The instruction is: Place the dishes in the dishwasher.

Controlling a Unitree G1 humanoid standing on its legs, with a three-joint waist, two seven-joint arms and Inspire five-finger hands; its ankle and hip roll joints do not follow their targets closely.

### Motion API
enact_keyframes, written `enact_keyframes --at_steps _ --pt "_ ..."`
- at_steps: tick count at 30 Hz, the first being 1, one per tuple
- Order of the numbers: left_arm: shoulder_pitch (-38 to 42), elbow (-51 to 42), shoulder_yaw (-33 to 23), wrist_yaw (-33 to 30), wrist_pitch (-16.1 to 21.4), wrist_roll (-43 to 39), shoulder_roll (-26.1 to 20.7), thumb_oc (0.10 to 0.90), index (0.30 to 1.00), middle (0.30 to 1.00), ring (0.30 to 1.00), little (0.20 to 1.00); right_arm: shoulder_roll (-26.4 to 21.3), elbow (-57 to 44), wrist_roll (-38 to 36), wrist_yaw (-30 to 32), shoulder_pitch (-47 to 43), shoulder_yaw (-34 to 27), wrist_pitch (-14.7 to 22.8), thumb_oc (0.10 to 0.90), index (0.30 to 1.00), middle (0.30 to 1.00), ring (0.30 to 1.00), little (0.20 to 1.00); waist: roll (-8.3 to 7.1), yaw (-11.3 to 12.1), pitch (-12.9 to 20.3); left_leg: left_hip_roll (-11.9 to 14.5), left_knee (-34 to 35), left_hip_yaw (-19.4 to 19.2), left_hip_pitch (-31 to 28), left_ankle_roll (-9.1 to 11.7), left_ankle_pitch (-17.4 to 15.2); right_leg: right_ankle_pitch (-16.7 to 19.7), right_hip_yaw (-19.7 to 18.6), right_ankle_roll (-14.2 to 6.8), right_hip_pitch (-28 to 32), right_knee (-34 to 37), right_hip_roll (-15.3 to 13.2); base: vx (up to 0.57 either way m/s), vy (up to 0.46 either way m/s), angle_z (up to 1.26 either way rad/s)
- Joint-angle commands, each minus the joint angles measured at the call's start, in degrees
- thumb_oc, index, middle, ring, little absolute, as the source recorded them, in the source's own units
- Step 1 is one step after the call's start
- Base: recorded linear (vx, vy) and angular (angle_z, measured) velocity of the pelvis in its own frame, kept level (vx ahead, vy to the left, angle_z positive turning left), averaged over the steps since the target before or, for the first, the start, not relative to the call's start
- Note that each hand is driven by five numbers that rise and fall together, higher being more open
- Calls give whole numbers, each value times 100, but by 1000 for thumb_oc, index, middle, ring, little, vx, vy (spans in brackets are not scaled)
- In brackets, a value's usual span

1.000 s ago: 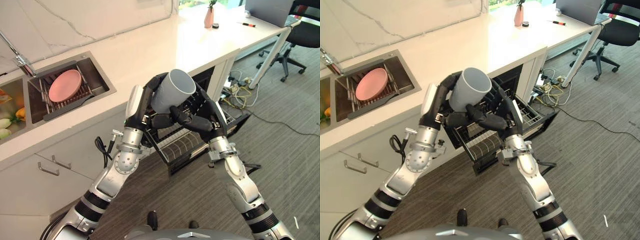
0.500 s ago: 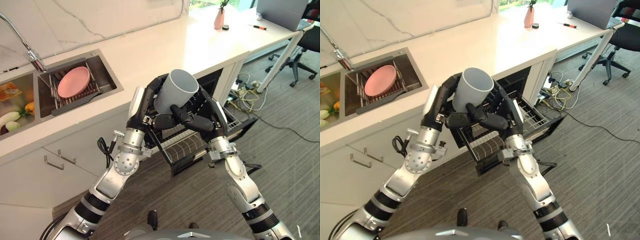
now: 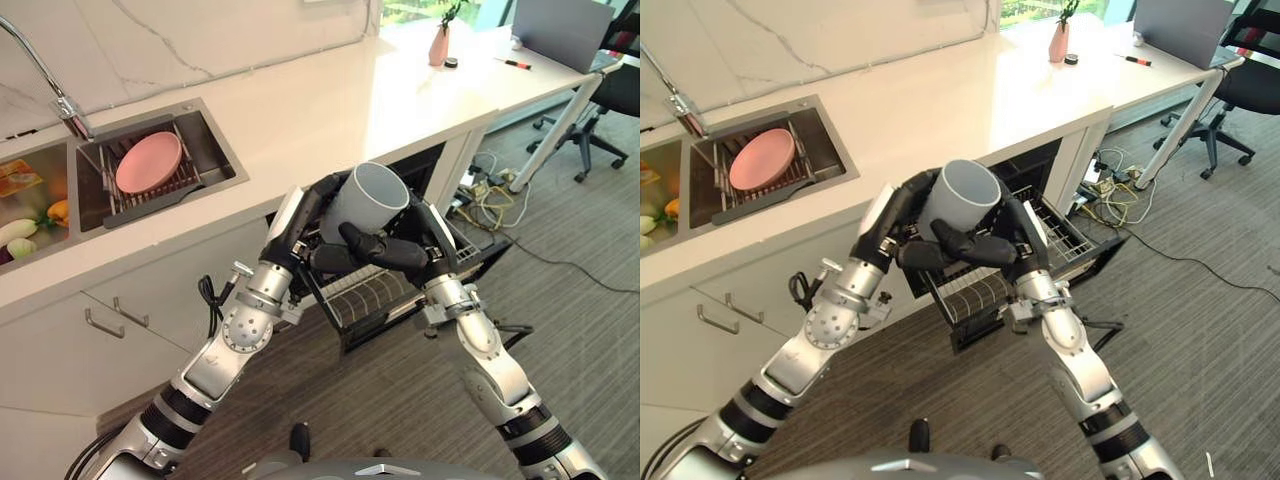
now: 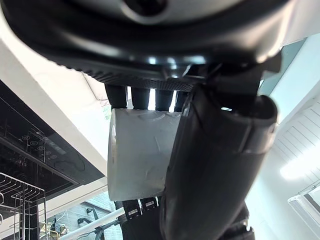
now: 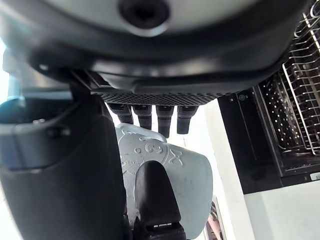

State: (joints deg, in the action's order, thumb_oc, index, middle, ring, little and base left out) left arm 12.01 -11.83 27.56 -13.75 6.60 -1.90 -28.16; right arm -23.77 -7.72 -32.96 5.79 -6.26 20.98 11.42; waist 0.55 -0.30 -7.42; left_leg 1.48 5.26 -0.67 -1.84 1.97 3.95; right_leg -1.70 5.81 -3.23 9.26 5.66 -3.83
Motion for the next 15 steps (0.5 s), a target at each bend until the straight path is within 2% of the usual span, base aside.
enact_keyframes --at_steps 1,2,7,10,15 --pt "620 -551 592 438 691 2 141 400 300 300 300 300 192 -112 -198 -158 -1172 -86 260 449 373 373 373 373 -169 101 429 107 -26 27 -457 169 -427 171 101 -508 -67 -66 -244 0 0 0" --pt "623 -564 580 503 689 -74 115 400 300 300 300 300 166 -104 -316 -242 -1159 -63 220 400 300 300 300 300 -170 98 433 111 -26 23 -459 174 -426 174 106 -511 -70 -66 -248 0 0 0" --pt "583 -550 549 547 666 -119 87 400 300 300 300 300 194 -97 -326 -239 -1112 -111 210 400 300 300 300 300 -160 91 436 113 -26 16 -462 173 -429 175 103 -509 -74 -66 -247 0 0 0" --pt "427 -502 428 513 652 -189 128 400 300 300 300 300 501 -72 -347 -90 -841 -352 307 400 300 300 300 300 -132 78 438 118 -26 15 -476 169 -434 171 95 -506 -66 -66 -253 0 0 0" --pt "336 -463 358 446 622 -209 174 400 300 300 300 300 673 -67 -450 -19 -662 -443 372 400 300 300 300 300 -119 77 431 119 -26 19 -481 170 -437 166 100 -504 -62 -66 -255 0 0 0"
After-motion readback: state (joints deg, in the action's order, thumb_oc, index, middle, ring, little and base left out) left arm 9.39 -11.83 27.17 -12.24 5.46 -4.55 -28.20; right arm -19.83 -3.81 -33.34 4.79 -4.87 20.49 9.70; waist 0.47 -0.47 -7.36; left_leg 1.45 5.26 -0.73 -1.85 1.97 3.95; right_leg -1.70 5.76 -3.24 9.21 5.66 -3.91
